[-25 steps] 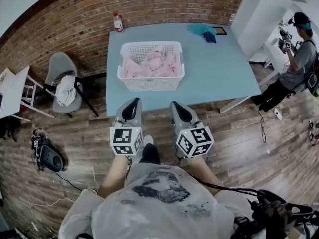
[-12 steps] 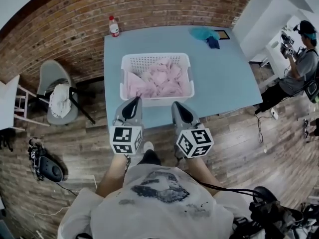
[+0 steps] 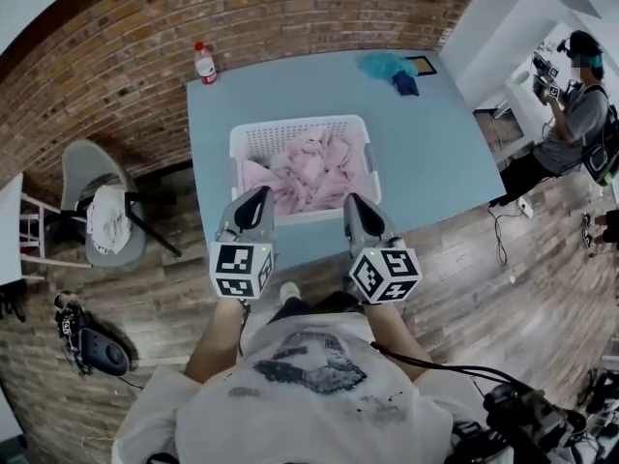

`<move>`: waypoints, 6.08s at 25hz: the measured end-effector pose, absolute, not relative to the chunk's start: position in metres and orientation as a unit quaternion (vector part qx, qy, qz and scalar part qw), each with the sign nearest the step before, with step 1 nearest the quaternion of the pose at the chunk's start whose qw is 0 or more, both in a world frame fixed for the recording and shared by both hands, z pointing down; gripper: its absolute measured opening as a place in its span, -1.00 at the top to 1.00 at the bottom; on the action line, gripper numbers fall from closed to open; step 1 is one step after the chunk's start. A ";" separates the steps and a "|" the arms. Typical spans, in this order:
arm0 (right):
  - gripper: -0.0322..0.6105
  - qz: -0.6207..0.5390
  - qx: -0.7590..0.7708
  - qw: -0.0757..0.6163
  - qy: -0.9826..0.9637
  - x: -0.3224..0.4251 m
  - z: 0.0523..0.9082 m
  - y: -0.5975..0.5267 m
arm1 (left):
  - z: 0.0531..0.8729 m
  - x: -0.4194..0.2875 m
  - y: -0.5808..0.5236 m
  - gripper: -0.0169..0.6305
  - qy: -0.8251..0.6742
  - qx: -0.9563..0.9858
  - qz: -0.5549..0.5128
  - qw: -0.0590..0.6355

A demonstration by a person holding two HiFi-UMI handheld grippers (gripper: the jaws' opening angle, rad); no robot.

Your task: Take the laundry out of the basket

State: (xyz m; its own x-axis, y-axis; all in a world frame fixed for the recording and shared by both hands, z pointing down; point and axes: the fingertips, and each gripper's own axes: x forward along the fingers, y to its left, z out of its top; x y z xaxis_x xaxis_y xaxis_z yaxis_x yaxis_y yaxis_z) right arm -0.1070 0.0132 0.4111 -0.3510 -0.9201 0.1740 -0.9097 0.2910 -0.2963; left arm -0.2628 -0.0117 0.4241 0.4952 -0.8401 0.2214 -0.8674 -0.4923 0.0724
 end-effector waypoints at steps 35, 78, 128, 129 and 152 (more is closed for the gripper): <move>0.91 -0.200 -0.483 0.000 0.852 -0.039 0.427 -0.185 | 0.463 -0.180 -0.169 0.97 -0.521 0.831 0.158 0.111; 0.91 -0.234 -0.493 -0.010 0.838 -0.010 0.449 -0.196 | 0.615 -0.108 -0.154 -0.79 -0.275 0.866 0.318 0.270; 0.91 -0.263 -0.475 -0.013 0.840 0.003 0.468 -0.191 | 0.671 -0.120 -0.171 -0.05 -0.303 0.823 0.357 0.321; 0.91 -0.263 -0.475 -0.012 0.840 0.002 0.468 -0.190 | 0.672 -0.120 -0.170 -0.05 -0.303 0.824 0.357 0.320; 0.91 -0.266 -0.480 -0.012 0.836 -0.006 0.460 -0.180 | 0.624 -0.129 -0.169 0.60 -0.344 0.850 0.326 0.229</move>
